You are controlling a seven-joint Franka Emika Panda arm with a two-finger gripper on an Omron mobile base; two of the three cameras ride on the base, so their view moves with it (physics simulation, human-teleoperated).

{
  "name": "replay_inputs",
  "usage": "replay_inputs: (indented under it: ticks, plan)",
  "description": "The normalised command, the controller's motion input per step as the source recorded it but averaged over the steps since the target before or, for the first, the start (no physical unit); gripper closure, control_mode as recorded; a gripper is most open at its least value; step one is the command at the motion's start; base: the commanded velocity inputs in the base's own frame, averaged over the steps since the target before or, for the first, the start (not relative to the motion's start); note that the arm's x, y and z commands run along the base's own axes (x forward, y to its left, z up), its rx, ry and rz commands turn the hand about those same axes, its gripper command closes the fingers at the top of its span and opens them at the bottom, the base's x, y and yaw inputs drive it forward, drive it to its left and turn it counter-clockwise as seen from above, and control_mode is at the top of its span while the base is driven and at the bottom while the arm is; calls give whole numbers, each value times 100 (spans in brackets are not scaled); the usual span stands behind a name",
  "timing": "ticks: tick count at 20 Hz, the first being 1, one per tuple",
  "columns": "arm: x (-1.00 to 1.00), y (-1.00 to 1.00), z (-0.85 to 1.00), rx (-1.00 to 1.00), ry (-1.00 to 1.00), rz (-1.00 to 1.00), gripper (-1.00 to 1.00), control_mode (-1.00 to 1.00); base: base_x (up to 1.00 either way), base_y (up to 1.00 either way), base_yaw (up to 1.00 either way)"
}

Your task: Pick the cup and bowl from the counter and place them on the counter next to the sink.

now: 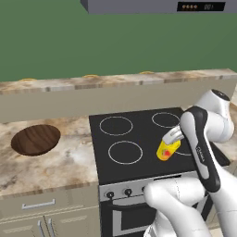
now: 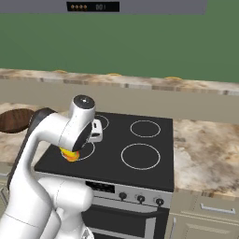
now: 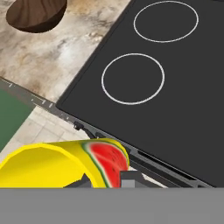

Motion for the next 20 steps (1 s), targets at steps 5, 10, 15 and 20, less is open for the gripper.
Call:
replay_inputs:
  ticks: [5,10,15,20]
  plan:
    - [0,0,0,0,0,0,100,-100,0,0,0]
    - [0,0,0,0,0,0,100,100,0,0,0]
    - [0,0,0,0,0,0,100,100,-40,0,-1]
    - [0,0,0,0,0,0,100,100,-100,0,-4]
